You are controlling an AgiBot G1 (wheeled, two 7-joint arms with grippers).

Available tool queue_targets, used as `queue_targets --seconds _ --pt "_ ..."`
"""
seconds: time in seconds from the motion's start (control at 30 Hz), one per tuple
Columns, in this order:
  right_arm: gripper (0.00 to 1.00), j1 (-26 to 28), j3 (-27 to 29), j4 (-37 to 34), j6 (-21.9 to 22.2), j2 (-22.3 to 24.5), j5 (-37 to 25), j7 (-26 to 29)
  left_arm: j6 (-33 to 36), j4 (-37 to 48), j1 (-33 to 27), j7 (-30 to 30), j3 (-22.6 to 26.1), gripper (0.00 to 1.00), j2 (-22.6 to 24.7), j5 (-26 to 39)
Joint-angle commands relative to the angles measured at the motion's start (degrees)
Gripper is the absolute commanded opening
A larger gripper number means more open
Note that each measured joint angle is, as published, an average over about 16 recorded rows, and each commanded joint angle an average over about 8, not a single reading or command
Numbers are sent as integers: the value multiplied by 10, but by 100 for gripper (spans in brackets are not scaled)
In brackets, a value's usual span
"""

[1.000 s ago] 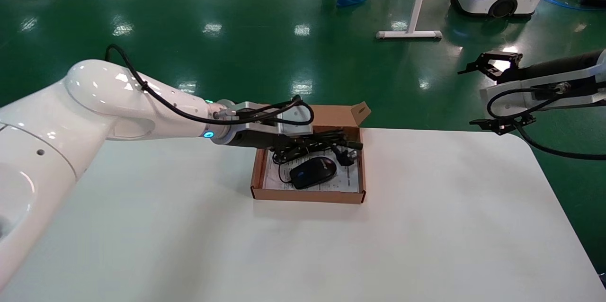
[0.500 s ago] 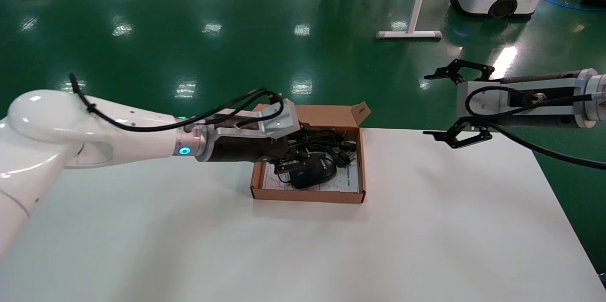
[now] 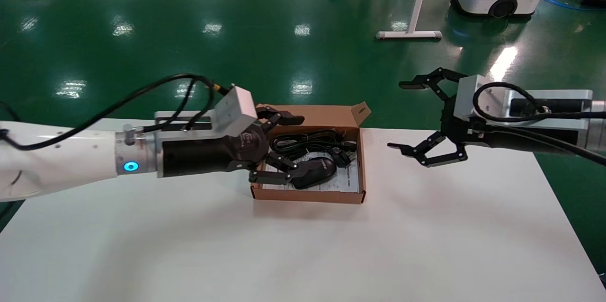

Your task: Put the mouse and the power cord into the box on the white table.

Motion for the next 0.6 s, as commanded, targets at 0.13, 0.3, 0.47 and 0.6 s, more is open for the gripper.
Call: queue_targets --seconds 0.13,0.3,0.47,0.6 --pt "100 -40 28 49 -15 16 41 54 27 -45 30 -24 -36 100 -37 -33" --pt "100 -80 57 98 -30 33 82 107 55 -91 60 -49 -71 100 -74 -65" --pt "100 -120 84 146 -44 49 122 160 81 -136 89 -72 -106 100 -110 -97" --pt "100 -151 106 183 -56 62 154 201 102 -171 112 -91 -134 100 -138 -122"
